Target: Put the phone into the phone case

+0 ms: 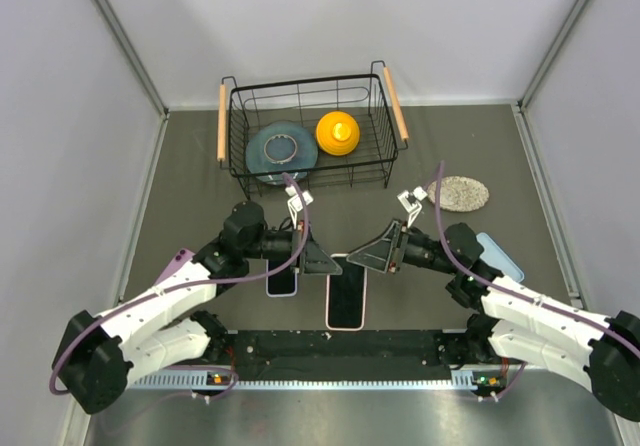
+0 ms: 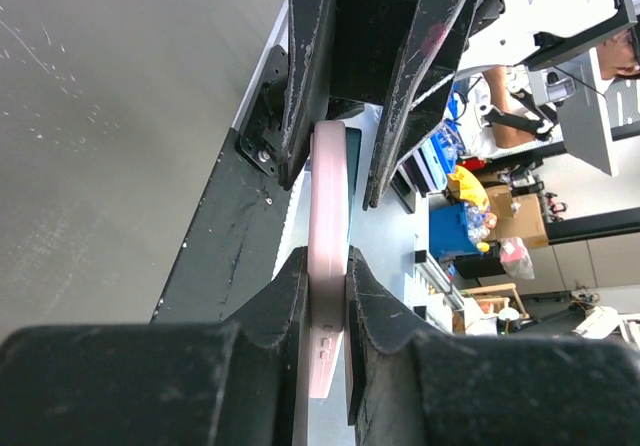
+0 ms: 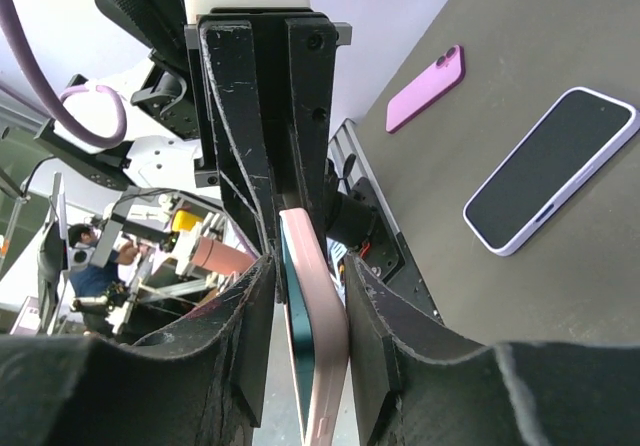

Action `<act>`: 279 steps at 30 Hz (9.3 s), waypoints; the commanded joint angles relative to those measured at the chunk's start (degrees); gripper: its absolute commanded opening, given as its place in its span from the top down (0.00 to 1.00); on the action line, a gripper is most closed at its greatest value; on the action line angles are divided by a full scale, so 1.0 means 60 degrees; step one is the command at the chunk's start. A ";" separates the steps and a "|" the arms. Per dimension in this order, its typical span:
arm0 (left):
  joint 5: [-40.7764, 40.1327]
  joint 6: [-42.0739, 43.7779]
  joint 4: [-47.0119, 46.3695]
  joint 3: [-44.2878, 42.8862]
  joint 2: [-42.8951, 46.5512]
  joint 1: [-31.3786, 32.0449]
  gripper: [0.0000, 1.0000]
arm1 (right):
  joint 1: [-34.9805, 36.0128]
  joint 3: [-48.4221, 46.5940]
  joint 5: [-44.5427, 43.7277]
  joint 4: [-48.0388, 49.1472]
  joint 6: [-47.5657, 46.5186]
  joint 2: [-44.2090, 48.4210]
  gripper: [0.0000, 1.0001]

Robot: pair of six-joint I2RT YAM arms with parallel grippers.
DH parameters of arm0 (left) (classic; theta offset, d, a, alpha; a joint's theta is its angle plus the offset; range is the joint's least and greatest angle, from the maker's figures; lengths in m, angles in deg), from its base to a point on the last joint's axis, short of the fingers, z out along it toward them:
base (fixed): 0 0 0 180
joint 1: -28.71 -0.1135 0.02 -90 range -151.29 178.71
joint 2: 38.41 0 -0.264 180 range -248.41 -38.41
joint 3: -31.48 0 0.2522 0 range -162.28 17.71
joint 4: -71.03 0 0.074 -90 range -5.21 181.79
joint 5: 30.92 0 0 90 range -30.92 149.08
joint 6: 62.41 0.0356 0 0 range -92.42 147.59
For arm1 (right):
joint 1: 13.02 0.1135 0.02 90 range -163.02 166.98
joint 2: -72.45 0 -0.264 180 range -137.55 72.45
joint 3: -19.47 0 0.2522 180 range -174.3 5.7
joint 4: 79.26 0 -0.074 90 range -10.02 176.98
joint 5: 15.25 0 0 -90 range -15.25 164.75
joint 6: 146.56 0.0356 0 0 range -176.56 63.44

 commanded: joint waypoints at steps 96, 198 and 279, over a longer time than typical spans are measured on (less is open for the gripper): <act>-0.3001 -0.1178 0.0679 0.0703 0.0502 -0.2559 1.00 | 0.0461 0.0827 0.2593 0.9049 0.3378 -0.5441 0.96; -1.1410 -0.0459 0.9277 -0.2841 -0.1191 -1.1124 0.12 | 0.0388 0.0051 -0.4043 -0.5026 -0.0929 0.0753 0.14; -1.2903 -0.5001 1.4274 -0.2828 -0.4273 -1.2328 1.00 | 0.0374 0.0241 -0.4746 -0.7181 -0.1325 0.3334 0.14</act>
